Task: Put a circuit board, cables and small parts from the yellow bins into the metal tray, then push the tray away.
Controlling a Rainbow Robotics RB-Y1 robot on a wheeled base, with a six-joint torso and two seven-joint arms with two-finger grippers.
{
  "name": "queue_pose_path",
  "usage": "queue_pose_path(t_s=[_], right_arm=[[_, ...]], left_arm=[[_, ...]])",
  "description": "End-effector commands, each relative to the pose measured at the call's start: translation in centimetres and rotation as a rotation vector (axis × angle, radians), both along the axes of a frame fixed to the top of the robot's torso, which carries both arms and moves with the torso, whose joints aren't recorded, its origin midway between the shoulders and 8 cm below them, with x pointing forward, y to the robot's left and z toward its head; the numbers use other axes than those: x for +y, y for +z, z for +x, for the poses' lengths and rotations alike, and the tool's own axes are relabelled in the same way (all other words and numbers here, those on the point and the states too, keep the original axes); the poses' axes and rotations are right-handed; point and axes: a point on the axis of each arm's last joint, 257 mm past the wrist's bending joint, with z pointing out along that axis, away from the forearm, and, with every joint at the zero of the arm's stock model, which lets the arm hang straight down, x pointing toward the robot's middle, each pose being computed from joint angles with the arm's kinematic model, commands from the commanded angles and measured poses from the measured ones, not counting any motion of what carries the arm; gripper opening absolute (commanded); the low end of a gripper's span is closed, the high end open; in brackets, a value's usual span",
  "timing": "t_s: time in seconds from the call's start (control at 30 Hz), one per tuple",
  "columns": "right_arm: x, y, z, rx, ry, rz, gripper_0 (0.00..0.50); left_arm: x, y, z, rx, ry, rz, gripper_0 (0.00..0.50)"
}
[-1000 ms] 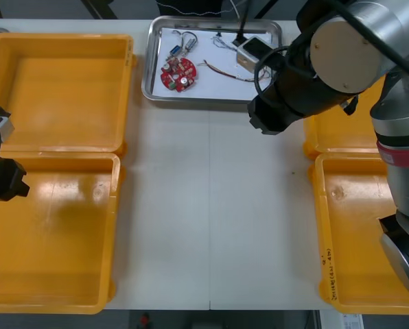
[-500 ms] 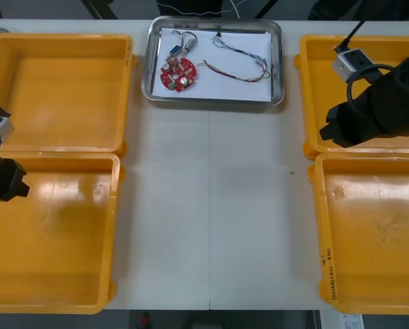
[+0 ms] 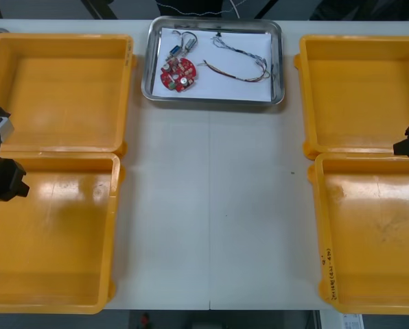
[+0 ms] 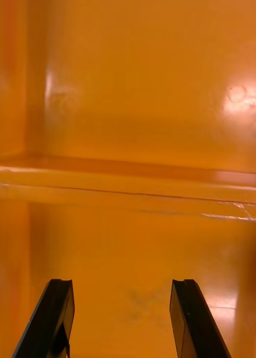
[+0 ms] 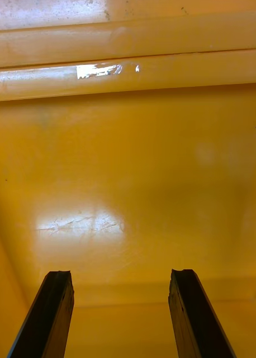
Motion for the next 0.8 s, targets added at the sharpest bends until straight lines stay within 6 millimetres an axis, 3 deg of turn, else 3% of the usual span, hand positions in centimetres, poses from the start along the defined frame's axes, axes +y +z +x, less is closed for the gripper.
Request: queue_pose_path(t_s=[0.03, 0.23, 0.5, 0.8], right_arm=[[-3.4, 0.9, -1.4, -0.002, -0.054, -0.056, 0.500], [-4.2, -0.7, -2.7, 0.062, -0.068, 0.050, 0.500], [-5.2, -0.1, -2.9, 0.062, -0.080, 0.043, 0.500], [-5.8, -0.8, -3.5, 0.080, -0.097, 0.039, 0.500]], left_arm=[[1.6, 1.6, 0.0, -0.039, 0.085, 0.010, 0.500], [1.6, 1.6, 0.0, -0.039, 0.085, 0.010, 0.500], [1.6, 1.6, 0.0, -0.039, 0.085, 0.010, 0.500], [1.6, 1.6, 0.0, -0.039, 0.085, 0.010, 0.500]])
